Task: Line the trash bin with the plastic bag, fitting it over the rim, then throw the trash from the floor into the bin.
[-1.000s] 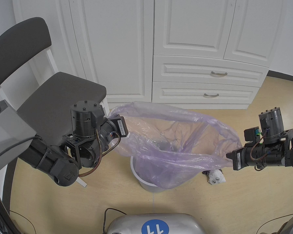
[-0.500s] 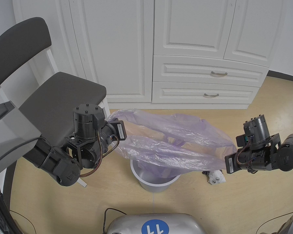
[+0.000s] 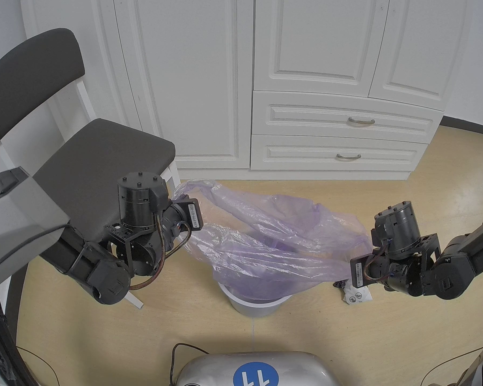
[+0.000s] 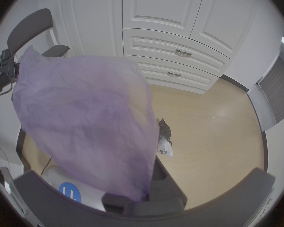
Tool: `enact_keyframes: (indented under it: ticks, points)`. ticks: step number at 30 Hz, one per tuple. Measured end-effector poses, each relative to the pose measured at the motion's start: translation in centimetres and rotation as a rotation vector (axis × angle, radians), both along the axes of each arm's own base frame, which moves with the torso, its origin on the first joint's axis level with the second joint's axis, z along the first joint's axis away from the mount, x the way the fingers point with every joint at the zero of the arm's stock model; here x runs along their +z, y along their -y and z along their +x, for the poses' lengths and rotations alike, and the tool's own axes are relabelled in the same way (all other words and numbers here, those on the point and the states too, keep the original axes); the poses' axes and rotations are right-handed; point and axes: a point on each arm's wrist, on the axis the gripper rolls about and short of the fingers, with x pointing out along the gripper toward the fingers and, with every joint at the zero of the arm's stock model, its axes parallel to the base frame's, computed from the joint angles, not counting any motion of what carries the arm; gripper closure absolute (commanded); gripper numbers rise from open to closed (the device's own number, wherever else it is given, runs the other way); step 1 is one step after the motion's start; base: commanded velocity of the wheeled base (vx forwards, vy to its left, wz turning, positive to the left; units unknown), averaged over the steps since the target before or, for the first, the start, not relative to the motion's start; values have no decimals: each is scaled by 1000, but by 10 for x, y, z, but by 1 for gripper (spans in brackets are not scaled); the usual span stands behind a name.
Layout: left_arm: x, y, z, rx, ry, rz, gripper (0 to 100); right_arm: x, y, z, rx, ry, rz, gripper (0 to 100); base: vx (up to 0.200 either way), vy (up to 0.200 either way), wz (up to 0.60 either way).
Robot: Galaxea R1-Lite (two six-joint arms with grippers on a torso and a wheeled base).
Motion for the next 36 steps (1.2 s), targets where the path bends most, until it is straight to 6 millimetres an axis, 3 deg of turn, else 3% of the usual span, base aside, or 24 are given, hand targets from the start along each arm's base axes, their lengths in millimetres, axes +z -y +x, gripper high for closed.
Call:
enact_keyframes:
  ticks: [6,17,36]
  points:
    - [-3,-3,2,7,-10,24,100,-10,0,2,-32,-6,-53,100,0,0,0]
    - [-9,-14,1,21,-19,98,100,1,6,10,-103,52,-67,100,0,0,0]
    - [-13,-21,-1,11,-2,99,100,-6,22,21,-134,7,-109,100,0,0,0]
